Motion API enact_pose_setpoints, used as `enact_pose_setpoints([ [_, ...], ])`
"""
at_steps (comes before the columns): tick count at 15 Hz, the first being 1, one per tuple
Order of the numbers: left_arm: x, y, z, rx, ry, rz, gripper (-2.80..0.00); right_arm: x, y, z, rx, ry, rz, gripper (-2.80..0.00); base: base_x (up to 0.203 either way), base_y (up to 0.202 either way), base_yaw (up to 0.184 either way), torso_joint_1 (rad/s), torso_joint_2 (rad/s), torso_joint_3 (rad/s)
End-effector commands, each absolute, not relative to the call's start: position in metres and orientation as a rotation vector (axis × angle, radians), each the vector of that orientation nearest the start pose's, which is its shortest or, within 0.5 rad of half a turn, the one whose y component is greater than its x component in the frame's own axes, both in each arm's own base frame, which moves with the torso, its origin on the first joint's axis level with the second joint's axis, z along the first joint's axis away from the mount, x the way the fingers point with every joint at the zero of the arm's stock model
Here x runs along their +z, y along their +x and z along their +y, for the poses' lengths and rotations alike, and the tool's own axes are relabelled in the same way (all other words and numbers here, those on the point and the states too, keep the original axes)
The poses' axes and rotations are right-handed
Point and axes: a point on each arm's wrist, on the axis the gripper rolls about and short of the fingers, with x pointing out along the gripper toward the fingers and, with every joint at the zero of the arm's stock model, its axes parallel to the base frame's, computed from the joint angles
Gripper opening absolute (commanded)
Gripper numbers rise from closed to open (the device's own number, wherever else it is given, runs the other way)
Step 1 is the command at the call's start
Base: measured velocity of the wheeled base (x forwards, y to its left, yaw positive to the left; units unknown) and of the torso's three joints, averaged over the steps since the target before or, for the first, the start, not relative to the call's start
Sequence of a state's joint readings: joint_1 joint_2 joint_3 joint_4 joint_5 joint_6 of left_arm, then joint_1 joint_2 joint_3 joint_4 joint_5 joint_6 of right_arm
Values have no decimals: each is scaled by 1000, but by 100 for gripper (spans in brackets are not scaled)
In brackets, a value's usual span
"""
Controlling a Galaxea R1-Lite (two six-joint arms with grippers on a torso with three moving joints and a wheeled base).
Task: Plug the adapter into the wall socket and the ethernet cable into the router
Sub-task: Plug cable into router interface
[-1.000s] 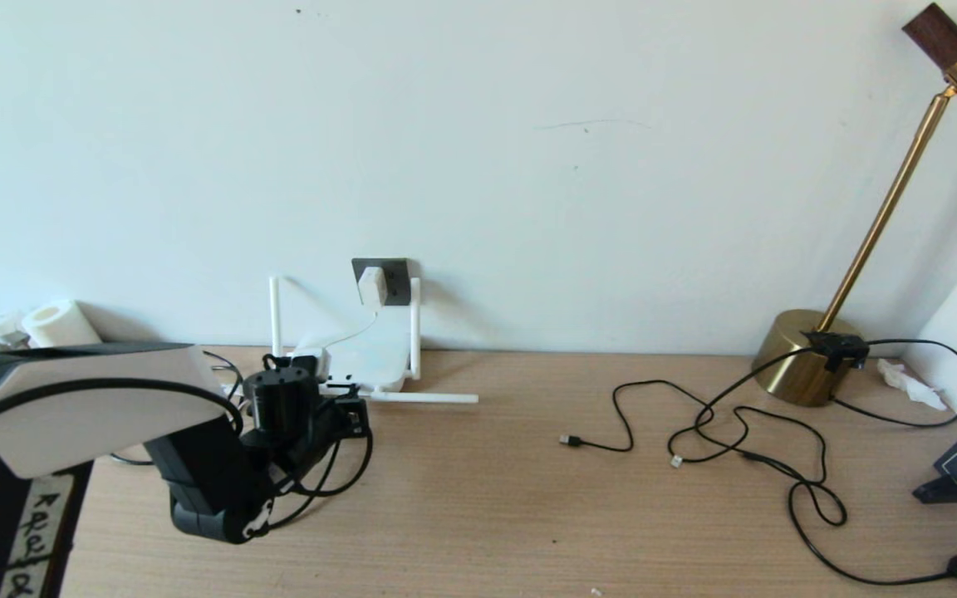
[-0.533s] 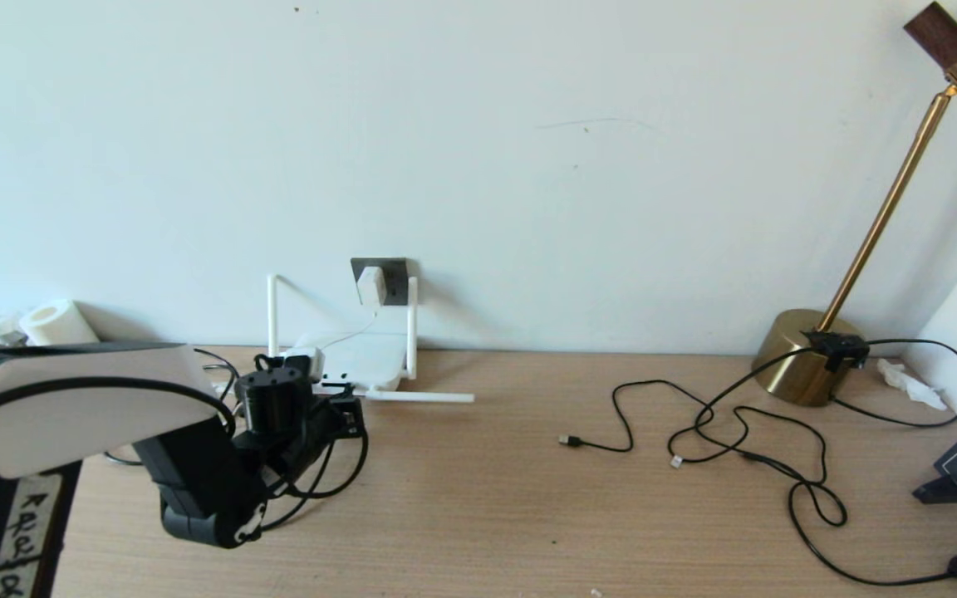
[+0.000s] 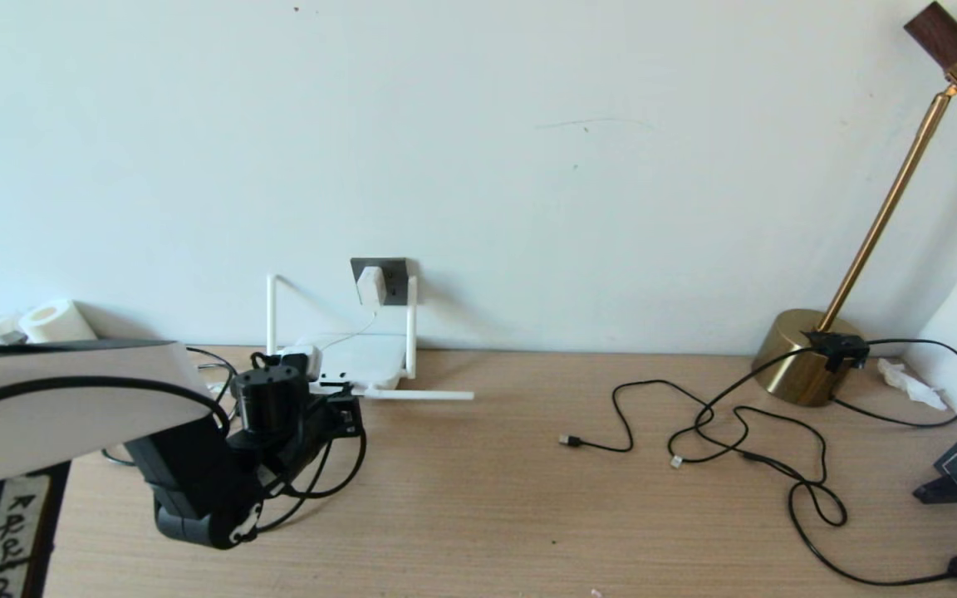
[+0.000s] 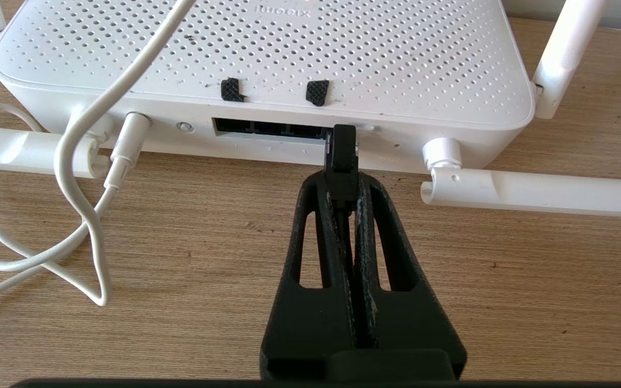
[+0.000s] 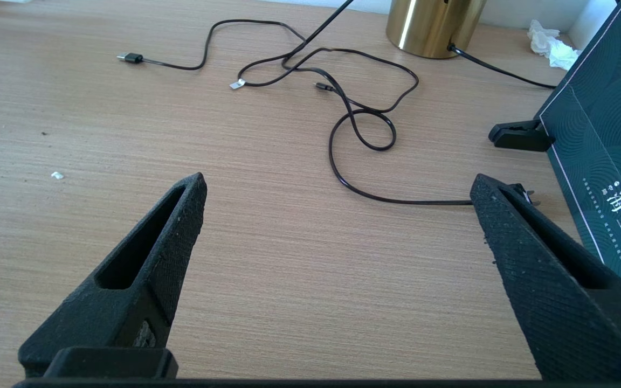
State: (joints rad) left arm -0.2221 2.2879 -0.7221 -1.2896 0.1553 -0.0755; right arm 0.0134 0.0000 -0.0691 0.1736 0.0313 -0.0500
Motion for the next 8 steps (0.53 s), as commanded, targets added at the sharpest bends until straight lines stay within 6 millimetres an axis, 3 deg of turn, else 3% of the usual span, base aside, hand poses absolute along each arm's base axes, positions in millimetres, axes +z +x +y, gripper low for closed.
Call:
enact_pose_setpoints([
  [1, 26, 364, -79, -56, -26, 263, 0, 77, -29, 0, 49, -50, 106, 0, 0, 0, 0, 0, 0, 0],
  [8, 27, 365, -79, -57, -27, 259, 0, 77, -29, 0, 48, -50, 106, 0, 0, 0, 0, 0, 0, 0],
])
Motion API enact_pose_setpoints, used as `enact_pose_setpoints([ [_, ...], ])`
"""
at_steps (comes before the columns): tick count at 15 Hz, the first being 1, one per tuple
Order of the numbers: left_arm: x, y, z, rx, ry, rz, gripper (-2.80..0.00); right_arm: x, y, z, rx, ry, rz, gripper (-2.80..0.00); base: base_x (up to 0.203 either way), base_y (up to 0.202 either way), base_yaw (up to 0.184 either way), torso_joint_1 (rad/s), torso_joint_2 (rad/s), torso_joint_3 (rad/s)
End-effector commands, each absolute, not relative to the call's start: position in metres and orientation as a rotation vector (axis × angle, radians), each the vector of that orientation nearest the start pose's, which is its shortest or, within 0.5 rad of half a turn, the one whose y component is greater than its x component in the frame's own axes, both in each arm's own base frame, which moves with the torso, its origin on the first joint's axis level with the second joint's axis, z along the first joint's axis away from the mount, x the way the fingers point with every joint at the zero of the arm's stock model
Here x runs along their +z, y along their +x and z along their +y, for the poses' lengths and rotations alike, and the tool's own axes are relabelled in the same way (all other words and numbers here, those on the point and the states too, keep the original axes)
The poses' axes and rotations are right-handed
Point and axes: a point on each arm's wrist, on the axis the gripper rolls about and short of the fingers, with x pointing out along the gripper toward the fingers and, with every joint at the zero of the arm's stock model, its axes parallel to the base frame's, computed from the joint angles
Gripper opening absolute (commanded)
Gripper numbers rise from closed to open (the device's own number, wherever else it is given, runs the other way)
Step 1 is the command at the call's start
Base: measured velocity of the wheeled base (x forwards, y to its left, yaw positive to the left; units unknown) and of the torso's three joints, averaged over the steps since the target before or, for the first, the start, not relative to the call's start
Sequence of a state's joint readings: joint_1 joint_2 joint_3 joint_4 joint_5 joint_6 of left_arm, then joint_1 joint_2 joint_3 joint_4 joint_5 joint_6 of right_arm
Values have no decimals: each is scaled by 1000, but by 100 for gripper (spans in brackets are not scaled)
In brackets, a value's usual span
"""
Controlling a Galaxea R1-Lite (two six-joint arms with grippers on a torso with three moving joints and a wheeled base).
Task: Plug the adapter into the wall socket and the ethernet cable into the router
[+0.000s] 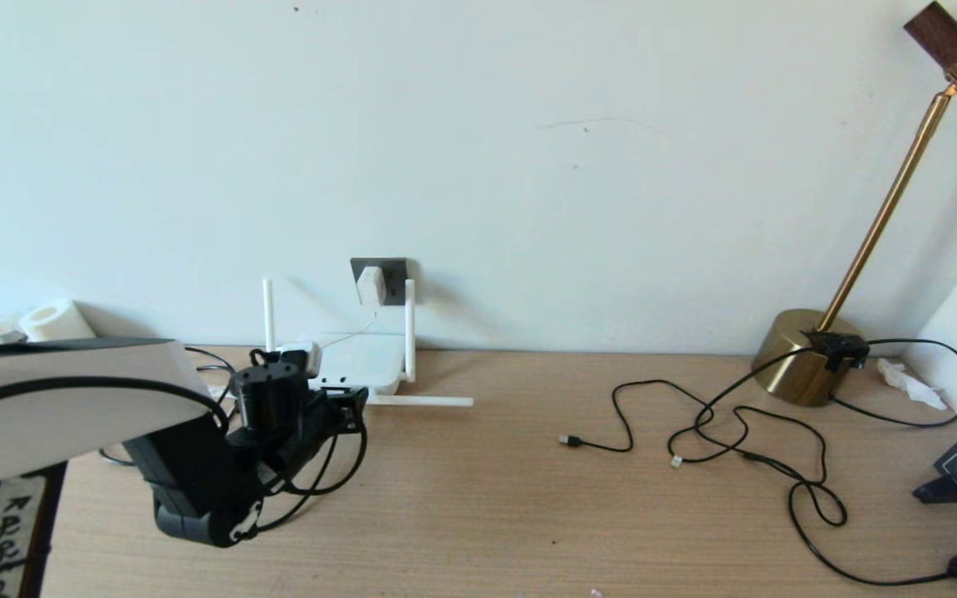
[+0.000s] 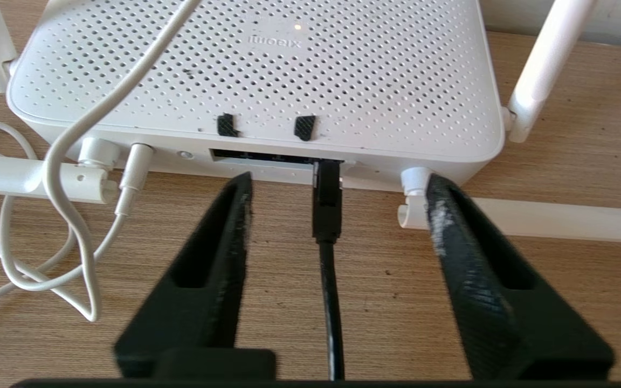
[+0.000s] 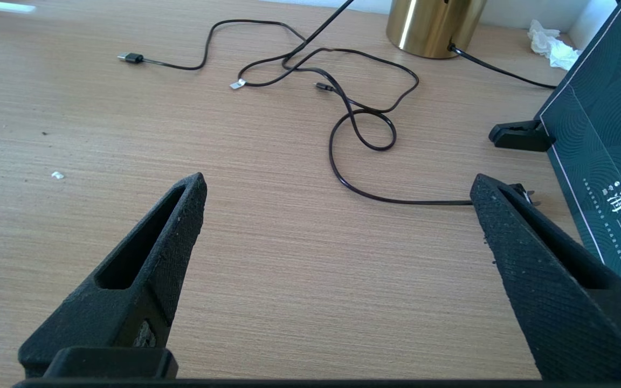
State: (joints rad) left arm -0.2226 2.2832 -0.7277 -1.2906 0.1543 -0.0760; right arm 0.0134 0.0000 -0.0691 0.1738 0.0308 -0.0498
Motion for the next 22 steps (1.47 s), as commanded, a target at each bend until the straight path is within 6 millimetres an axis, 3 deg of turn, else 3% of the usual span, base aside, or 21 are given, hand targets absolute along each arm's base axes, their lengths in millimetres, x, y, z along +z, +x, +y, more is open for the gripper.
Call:
enact_pose_setpoints([
  [1, 26, 365, -79, -57, -27, 260, 0, 77, -29, 0, 47, -50, 106, 0, 0, 0, 0, 0, 0, 0],
  [12, 27, 362, -79, -58, -27, 265, 0, 77, -29, 0, 49, -50, 106, 0, 0, 0, 0, 0, 0, 0],
  [14, 41, 353, -80, -69, -29, 244, 0, 77, -29, 0, 49, -50, 106, 0, 0, 0, 0, 0, 0, 0],
  [17, 90, 324, -81, -99, -33, 147, 0, 77, -29, 0, 47, -50, 106, 0, 0, 0, 0, 0, 0, 0],
  [18, 113, 310, -78, -106, -34, 94, -280, 77, -29, 0, 48, -51, 106, 0, 0, 0, 0, 0, 0, 0],
  [22, 210, 242, -63, -122, -35, -77, -280, 76, -29, 0, 47, -51, 106, 0, 0, 0, 0, 0, 0, 0],
])
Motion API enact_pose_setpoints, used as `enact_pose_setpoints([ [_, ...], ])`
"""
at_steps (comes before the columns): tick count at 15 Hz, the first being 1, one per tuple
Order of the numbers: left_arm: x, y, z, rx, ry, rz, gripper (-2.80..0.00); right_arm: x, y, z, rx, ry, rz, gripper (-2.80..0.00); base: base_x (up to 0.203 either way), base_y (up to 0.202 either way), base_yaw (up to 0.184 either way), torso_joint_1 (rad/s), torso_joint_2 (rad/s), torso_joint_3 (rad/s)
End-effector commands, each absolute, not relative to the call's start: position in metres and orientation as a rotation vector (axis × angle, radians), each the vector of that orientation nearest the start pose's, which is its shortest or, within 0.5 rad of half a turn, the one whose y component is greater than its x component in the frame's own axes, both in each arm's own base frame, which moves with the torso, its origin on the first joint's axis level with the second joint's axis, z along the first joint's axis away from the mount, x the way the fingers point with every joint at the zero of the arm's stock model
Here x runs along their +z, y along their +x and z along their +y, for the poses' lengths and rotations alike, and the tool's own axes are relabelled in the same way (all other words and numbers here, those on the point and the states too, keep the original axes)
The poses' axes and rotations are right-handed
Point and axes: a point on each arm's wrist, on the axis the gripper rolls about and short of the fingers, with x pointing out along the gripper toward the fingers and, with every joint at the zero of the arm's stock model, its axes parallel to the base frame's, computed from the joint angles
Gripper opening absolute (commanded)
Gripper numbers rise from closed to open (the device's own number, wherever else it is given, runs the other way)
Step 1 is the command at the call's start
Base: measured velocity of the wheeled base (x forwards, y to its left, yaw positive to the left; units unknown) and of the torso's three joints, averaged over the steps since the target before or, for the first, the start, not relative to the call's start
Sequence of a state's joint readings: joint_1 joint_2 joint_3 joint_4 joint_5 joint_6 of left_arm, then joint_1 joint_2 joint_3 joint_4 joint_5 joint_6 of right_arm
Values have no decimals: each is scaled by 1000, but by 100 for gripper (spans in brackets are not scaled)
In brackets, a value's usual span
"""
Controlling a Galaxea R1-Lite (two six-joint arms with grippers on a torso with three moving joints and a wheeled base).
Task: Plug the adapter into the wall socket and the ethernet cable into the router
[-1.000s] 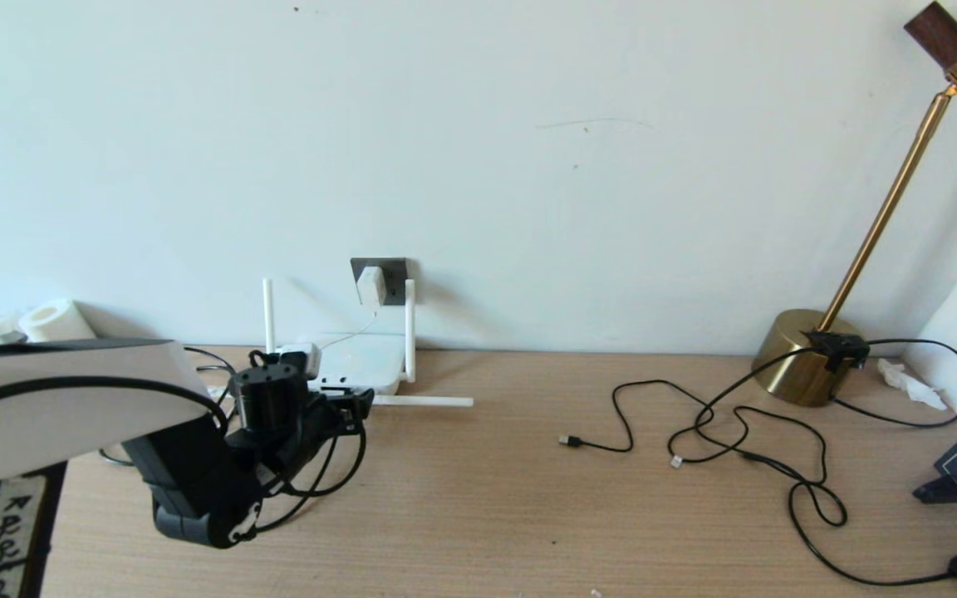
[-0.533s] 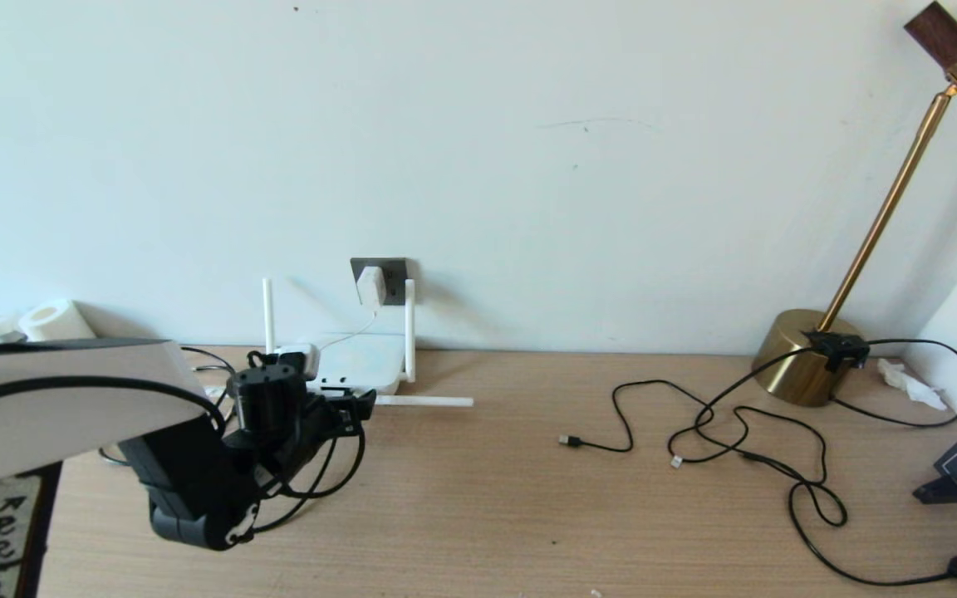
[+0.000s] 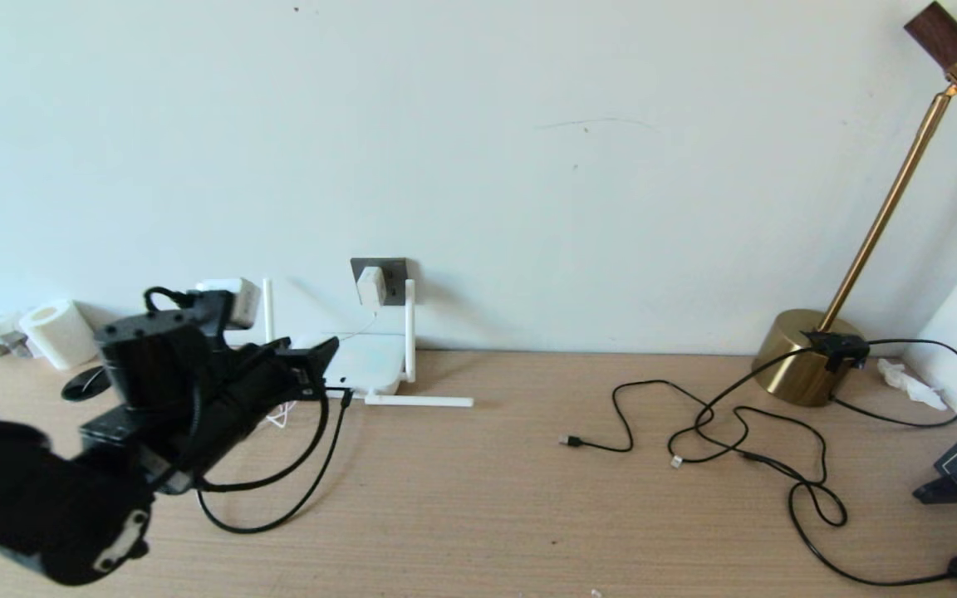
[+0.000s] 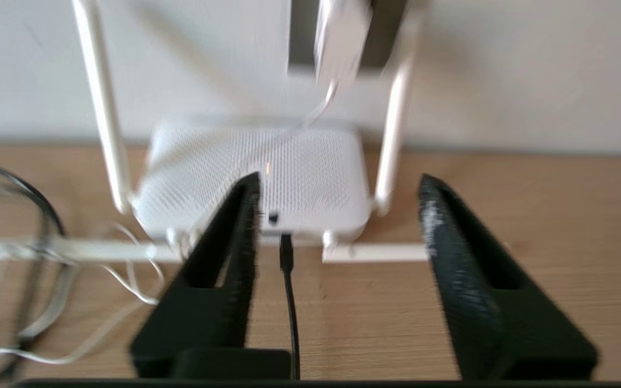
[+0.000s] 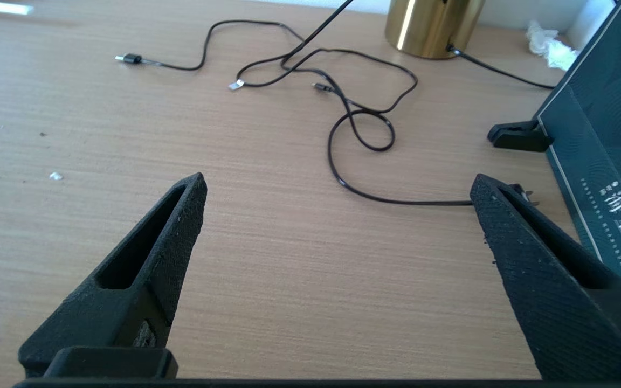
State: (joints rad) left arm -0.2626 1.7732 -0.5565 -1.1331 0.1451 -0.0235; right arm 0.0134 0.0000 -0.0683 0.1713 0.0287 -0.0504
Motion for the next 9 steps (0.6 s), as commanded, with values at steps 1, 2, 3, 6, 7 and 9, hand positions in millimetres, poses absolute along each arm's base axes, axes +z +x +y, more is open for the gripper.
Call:
enact_pose_setpoints([
  [1, 233, 223, -58, -123, -30, -91, -280, 76, -28, 0, 38, -52, 100, 0, 0, 0, 0, 0, 0, 0],
  [2, 256, 202, -53, -123, -24, -101, -280, 76, -28, 0, 38, -58, 97, -280, 0, 0, 0, 0, 0, 0],
  [3, 278, 177, -46, -122, -19, -111, -280, 77, -28, 0, 36, -52, 96, -280, 0, 0, 0, 0, 0, 0],
  [6, 314, 84, -20, -100, -8, -131, -280, 77, -28, 0, 36, -49, 94, -280, 0, 0, 0, 0, 0, 0],
  [7, 312, 52, -10, -74, -6, -128, -280, 77, -28, 0, 36, -49, 95, -280, 0, 0, 0, 0, 0, 0],
  [9, 287, -10, 8, 15, 2, -111, -280, 77, -28, 0, 36, -49, 94, -280, 0, 0, 0, 0, 0, 0],
])
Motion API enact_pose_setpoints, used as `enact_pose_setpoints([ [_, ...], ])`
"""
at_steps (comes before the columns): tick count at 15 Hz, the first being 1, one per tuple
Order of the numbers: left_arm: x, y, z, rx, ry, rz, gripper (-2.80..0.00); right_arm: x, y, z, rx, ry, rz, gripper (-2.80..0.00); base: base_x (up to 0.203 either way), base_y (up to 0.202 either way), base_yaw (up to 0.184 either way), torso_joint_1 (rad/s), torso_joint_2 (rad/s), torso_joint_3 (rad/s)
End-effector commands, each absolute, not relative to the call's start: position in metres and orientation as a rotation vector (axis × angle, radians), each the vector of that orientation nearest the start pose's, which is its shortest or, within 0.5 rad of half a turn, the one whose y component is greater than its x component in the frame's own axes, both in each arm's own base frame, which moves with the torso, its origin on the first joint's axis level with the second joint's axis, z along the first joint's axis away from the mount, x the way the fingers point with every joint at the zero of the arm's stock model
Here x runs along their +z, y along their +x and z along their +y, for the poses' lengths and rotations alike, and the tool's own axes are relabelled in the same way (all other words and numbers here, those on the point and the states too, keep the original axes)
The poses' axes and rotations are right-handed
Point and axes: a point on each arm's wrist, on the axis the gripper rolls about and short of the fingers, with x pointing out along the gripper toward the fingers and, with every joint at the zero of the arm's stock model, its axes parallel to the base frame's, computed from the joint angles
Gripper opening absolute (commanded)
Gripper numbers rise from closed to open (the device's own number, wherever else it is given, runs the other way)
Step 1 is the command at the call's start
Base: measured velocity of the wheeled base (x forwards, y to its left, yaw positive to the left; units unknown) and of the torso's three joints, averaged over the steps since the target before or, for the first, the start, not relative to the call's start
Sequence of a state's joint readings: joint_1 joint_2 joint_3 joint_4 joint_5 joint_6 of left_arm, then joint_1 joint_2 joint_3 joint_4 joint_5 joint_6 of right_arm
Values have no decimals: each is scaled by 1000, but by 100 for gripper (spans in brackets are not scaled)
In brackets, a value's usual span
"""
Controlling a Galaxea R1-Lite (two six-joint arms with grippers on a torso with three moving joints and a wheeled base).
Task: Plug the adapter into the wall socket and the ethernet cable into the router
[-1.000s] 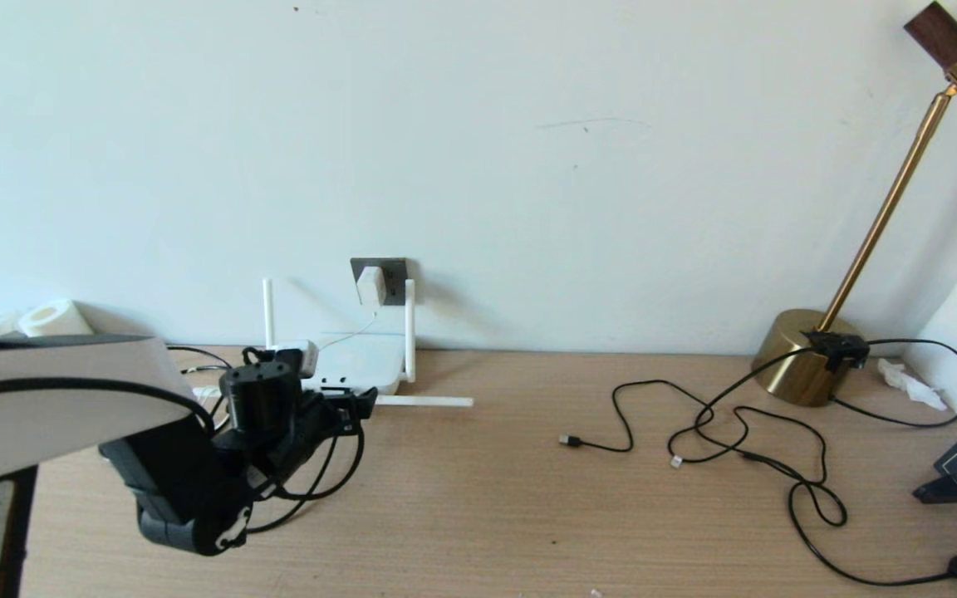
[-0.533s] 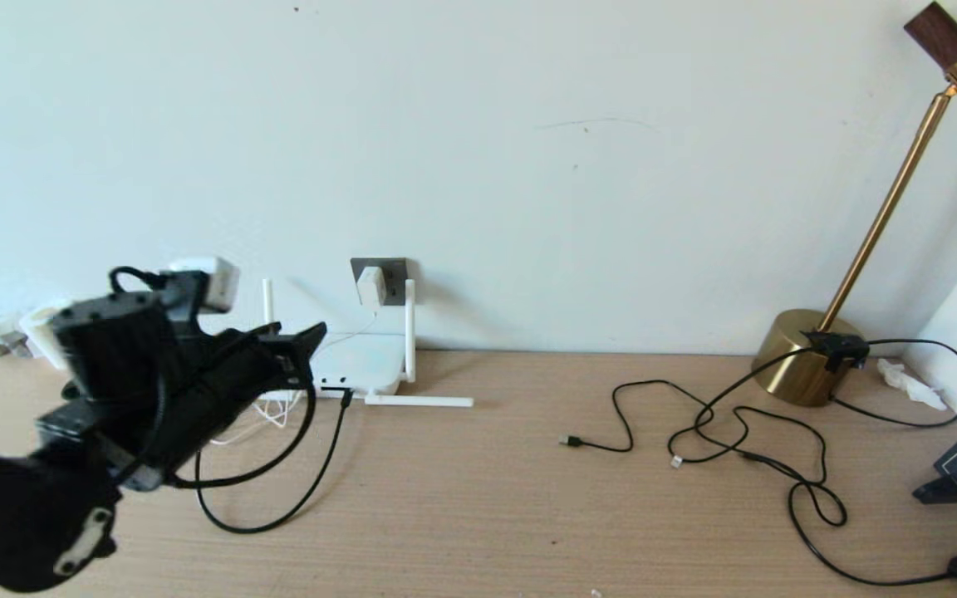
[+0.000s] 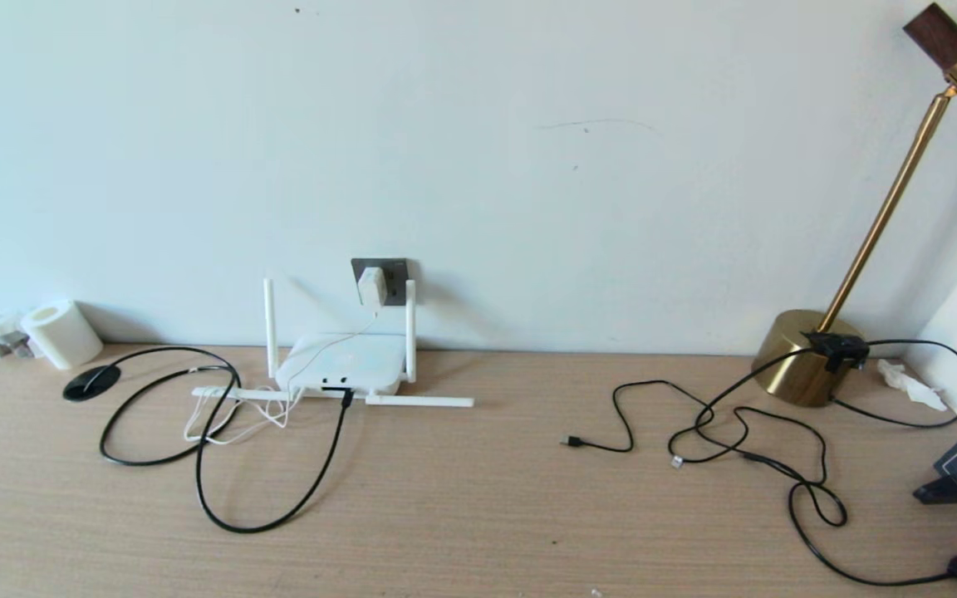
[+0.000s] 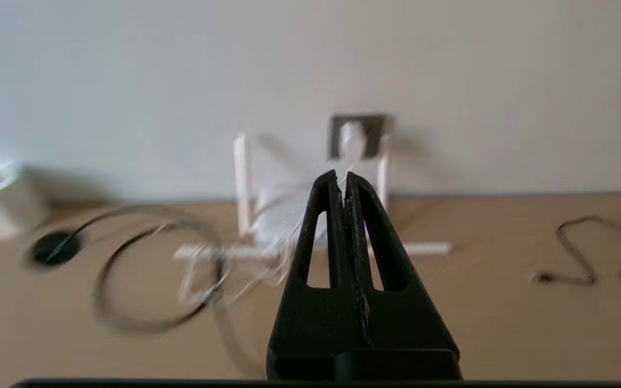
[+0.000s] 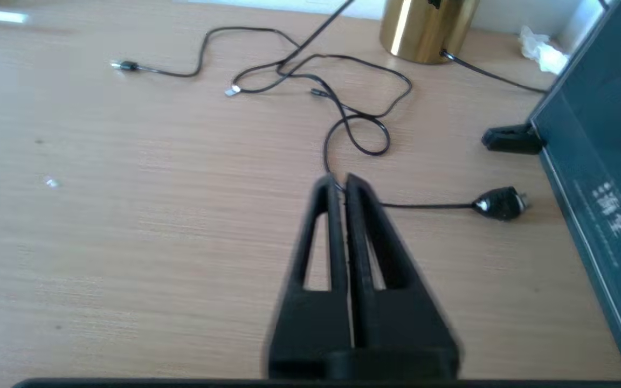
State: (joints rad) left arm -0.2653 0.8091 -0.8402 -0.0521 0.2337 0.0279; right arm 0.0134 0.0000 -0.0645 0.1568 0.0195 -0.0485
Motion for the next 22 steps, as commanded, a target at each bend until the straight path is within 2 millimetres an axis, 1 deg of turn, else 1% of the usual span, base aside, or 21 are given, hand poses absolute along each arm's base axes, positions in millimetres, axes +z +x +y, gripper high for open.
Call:
enact_pose_setpoints([
  [1, 265, -35, 13, 85, 9, -100, -280, 77, -28, 0, 36, -49, 94, -280, 0, 0, 0, 0, 0, 0],
  [2, 238, -49, 11, 146, 24, -69, -280, 77, -28, 0, 37, -51, 93, -280, 0, 0, 0, 0, 0, 0],
  [3, 202, -51, 9, 164, 54, 4, -280, 77, -28, 0, 36, -47, 93, -280, 0, 0, 0, 0, 0, 0],
  [4, 164, -50, 7, 143, 82, 72, -280, 77, -28, 0, 36, -38, 94, -280, 0, 0, 0, 0, 0, 0],
  [5, 130, -46, 5, 91, 104, 140, -280, 77, -28, 0, 34, -35, 92, -280, 0, 0, 0, 0, 0, 0],
  [6, 101, -40, 2, 9, 121, 199, -280, 77, -28, 0, 34, -31, 94, -280, 0, 0, 0, 0, 0, 0],
  [7, 84, -37, 0, -59, 117, 210, -280, 77, -28, 0, 34, -30, 92, -280, 0, 0, 0, 0, 0, 0],
  [8, 77, -36, -1, -71, 107, 200, -280, 77, -28, 0, 34, -30, 94, -280, 0, 0, 0, 0, 0, 0],
  [9, 77, -35, -1, -46, 116, 187, -280, 77, -28, 0, 36, -40, 93, -280, 0, 0, 0, 0, 0, 0],
  [10, 80, -32, -1, -47, 143, 124, -280, 77, -28, 0, 36, -42, 93, -280, 0, 0, 0, 0, 0, 0],
  [12, 77, -24, -1, -59, 167, -5, -280, 77, -28, 0, 36, -39, 93, -280, 0, 0, 0, 0, 0, 0],
  [13, 78, -23, -1, -63, 167, -29, -280, 77, -28, 0, 35, -38, 93, -280, 0, 0, 0, 0, 0, 0],
  [15, 74, -23, -1, -66, 107, 23, -280, 77, -28, 0, 35, -33, 93, -280, 0, 0, 0, 0, 0, 0],
  [18, 75, -23, 0, -4, -24, 0, -280, 77, -28, 0, 34, -35, 93, -280, 0, 0, 0, 0, 0, 0],
  [22, 75, -23, 0, -3, -12, 2, -280, 77, -28, 0, 34, -29, 93, -280, 0, 0, 0, 0, 0, 0],
])
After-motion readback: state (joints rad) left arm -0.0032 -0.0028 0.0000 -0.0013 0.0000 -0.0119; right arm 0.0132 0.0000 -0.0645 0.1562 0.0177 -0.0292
